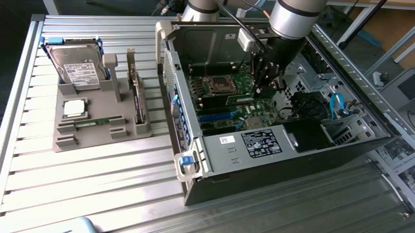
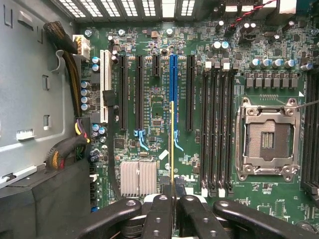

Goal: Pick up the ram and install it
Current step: 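Insert the ram into the slot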

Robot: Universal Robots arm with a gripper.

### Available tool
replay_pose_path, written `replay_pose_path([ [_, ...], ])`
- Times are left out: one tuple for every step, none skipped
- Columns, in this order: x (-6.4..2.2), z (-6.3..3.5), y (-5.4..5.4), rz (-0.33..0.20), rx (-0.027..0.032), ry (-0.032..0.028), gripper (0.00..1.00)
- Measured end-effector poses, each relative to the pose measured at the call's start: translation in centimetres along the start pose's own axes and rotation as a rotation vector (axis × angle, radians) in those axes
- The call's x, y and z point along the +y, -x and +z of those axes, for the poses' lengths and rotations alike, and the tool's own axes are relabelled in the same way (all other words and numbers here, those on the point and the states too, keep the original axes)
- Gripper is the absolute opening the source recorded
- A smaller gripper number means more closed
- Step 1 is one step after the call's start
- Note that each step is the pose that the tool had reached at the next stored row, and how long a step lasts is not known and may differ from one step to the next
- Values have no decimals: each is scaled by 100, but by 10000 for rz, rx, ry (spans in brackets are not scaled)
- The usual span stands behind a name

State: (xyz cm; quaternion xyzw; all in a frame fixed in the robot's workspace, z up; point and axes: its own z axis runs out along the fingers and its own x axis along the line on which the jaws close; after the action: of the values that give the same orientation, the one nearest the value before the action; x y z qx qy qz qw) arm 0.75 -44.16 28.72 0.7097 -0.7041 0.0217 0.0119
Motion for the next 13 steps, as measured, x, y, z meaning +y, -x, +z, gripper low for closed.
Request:
replay_pose_path([
  [0, 2, 0, 0, 1, 0, 12],
  [1, 4, 0, 0, 0, 0, 12],
  [1, 7, 0, 0, 0, 0, 12],
  [1, 9, 0, 0, 0, 0, 12],
  [2, 11, 0, 0, 0, 0, 12],
  [2, 13, 1, 0, 0, 0, 12],
  [2, 15, 1, 0, 0, 0, 12],
  [3, 16, 1, 0, 1, 0, 12],
  [3, 19, 1, 0, 0, 0, 12],
  [3, 21, 1, 0, 0, 0, 12],
  [4, 23, 1, 0, 0, 0, 12],
  [4, 26, 1, 0, 0, 0, 12],
  [4, 27, 2, 0, 0, 0, 12],
])
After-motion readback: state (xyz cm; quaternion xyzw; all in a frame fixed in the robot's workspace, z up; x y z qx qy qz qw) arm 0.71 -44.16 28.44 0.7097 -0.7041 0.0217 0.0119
